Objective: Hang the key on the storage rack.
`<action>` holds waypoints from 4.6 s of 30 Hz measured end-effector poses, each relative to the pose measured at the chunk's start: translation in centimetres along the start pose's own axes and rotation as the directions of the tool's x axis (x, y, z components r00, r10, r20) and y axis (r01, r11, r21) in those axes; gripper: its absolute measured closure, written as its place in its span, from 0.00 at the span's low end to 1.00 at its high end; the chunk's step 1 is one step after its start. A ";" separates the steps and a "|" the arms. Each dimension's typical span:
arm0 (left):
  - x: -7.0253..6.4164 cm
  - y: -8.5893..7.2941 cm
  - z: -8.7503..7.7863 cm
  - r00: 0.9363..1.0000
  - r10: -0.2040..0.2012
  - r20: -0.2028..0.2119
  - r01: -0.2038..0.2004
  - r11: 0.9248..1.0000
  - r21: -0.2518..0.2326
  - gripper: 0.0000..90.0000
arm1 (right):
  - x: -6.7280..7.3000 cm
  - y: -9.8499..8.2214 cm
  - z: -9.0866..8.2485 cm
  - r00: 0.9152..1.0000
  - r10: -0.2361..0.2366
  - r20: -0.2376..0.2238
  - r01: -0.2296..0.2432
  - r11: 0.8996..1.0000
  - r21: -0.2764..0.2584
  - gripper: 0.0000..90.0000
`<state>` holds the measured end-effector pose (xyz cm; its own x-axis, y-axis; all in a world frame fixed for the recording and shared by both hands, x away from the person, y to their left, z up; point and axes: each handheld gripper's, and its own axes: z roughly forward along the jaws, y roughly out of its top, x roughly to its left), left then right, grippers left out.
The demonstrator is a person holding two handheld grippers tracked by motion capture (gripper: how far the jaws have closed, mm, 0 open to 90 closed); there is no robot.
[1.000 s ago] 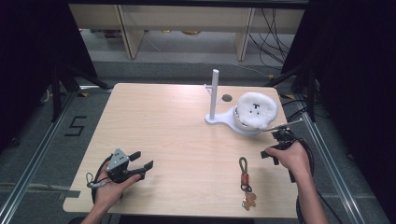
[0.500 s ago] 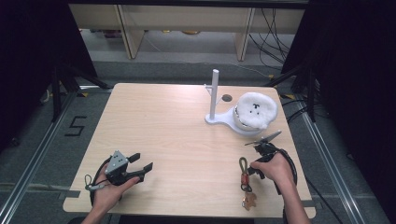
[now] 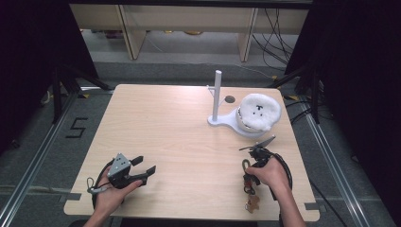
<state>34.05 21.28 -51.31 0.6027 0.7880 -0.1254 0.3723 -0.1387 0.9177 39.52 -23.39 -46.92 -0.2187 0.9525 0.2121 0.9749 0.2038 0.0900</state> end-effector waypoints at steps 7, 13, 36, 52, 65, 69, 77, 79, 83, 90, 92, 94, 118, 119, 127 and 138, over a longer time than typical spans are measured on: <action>-0.1 0.0 0.0 1.000 0.001 -0.005 -0.001 1.000 0.011 0.35 | 0.3 0.1 0.6 1.000 0.007 0.031 -0.007 1.000 0.014 0.69; 0.0 0.0 -0.1 1.000 0.006 -0.003 -0.006 1.000 0.006 0.35 | 0.6 0.0 0.7 1.000 0.011 0.015 -0.011 1.000 0.003 0.76; -1.4 2.2 0.7 0.988 -0.073 0.133 0.077 0.997 -0.025 0.39 | 2.1 -1.7 -2.0 0.965 -0.233 -0.122 0.165 0.898 -0.409 0.88; -5.3 8.1 4.2 0.961 0.050 0.273 -0.035 0.998 -0.057 0.46 | 3.8 -1.7 -1.5 0.925 -0.365 -0.108 0.161 0.633 -0.757 0.88; -5.2 11.4 7.1 0.933 -0.019 0.359 0.044 0.997 -0.062 0.54 | 6.1 -1.3 -1.4 0.872 -0.480 -0.093 0.189 0.506 -0.841 0.88; -5.6 11.9 8.2 0.914 -0.049 0.404 0.075 0.996 -0.049 0.59 | 6.7 -1.0 -1.4 0.863 -0.498 -0.081 0.207 0.496 -0.843 0.88; -6.8 12.4 9.9 0.892 -0.057 0.448 0.075 0.997 -0.023 0.69 | 7.3 -0.7 -1.2 0.854 -0.516 -0.068 0.225 0.483 -0.846 0.88; -7.0 12.5 10.3 0.888 -0.061 0.455 0.081 0.996 -0.026 0.71 | 7.2 -0.7 -1.2 0.855 -0.516 -0.049 0.234 0.469 -0.851 0.88; -7.2 12.5 10.6 0.882 -0.066 0.466 0.087 0.996 -0.023 0.76 | 7.4 -1.0 -1.3 0.859 -0.501 -0.103 0.196 0.509 -0.838 0.88; -7.1 12.5 10.9 0.874 -0.068 0.481 0.096 0.995 -0.034 0.80 | 7.5 -0.9 -1.1 0.850 -0.517 -0.103 0.200 0.498 -0.844 0.88; -7.0 12.5 10.9 0.871 -0.072 0.486 0.101 0.994 -0.033 0.82 | 7.6 -1.0 -1.2 0.852 -0.513 -0.104 0.199 0.501 -0.842 0.88; -6.9 12.5 10.9 0.869 -0.075 0.490 0.104 0.994 -0.032 0.85 | 7.6 -0.9 -1.2 0.844 -0.529 -0.087 0.211 0.477 -0.853 0.88; -7.4 13.5 10.4 0.868 -0.056 0.494 0.090 0.995 -0.046 0.94 | 7.8 -1.0 -1.4 0.848 -0.525 -0.074 0.205 0.452 -0.868 0.82; -7.3 13.6 10.4 0.872 -0.052 0.486 0.089 0.995 -0.054 0.94 | 7.7 -1.0 -1.5 0.855 -0.514 -0.069 0.204 0.456 -0.866 0.79; -6.3 14.2 10.6 0.907 -0.018 0.421 0.062 0.994 -0.090 0.94 | 6.9 -1.4 -2.0 0.873 -0.483 -0.069 0.185 0.458 -0.869 0.73; -4.9 15.4 11.8 0.934 0.015 0.357 0.026 0.994 -0.109 0.94 | 4.8 -2.7 -1.5 0.908 -0.411 -0.082 0.146 0.495 -0.857 0.71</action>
<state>45.11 8.21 -41.02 0.8206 0.5196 -0.2381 0.3087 -0.0523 0.9497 35.77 -19.68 -44.70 -0.6023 0.7626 0.2359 0.4140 0.0458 0.9091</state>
